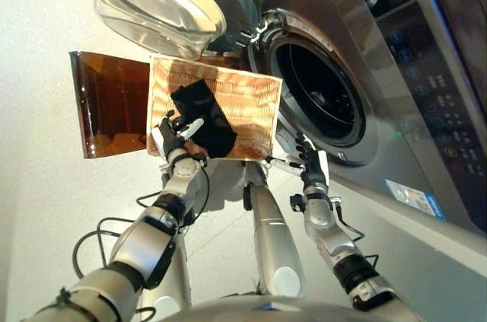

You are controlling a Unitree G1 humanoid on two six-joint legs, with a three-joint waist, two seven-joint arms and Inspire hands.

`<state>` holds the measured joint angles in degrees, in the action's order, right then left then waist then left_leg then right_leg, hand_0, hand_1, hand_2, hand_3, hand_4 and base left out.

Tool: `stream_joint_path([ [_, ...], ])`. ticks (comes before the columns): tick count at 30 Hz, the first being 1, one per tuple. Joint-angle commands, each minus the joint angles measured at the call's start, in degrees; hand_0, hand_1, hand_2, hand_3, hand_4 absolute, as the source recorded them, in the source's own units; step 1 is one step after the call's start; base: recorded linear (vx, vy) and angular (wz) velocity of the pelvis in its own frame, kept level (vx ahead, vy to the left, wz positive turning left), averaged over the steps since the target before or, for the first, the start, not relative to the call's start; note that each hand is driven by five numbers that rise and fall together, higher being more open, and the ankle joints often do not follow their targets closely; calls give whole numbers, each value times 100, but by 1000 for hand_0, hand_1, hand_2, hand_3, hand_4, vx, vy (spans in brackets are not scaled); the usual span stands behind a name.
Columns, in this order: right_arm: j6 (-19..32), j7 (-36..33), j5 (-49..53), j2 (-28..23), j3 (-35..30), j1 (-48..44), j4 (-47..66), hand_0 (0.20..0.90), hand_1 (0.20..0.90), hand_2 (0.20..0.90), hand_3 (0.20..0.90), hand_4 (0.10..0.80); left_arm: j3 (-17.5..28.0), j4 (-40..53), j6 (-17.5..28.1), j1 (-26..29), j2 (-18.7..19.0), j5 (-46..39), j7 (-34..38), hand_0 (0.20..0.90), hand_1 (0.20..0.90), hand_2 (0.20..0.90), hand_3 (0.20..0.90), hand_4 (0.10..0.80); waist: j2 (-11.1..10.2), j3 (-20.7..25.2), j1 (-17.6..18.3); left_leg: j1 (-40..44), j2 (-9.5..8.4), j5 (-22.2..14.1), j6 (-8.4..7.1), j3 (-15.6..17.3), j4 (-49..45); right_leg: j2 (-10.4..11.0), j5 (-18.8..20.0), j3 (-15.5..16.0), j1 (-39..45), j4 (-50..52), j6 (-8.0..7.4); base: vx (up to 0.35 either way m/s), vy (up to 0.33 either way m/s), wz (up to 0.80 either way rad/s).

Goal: Pick up the clothes and place them into the washing machine

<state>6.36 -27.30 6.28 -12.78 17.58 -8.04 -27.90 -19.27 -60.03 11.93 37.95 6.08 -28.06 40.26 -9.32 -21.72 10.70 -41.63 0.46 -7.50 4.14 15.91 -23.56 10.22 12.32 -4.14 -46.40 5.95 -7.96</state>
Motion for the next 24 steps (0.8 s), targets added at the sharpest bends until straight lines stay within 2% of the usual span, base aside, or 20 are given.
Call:
stream_joint_path([
  [1,302,-70,-8,-517,-157,370,505,900,900,900,900,800,-158,13,114,481,-627,-17,-436,900,900,900,900,800,382,238,29,-200,62,1111,-583,-528,1318,-439,-143,364,95,193,456,0,0,0],
  [24,311,-64,2,-536,-165,391,549,900,900,900,900,800,-225,167,203,414,-633,-119,-585,900,900,900,900,800,364,171,92,-213,100,1121,-593,-476,1364,-467,-110,320,37,150,455,3,-3,-2],
])
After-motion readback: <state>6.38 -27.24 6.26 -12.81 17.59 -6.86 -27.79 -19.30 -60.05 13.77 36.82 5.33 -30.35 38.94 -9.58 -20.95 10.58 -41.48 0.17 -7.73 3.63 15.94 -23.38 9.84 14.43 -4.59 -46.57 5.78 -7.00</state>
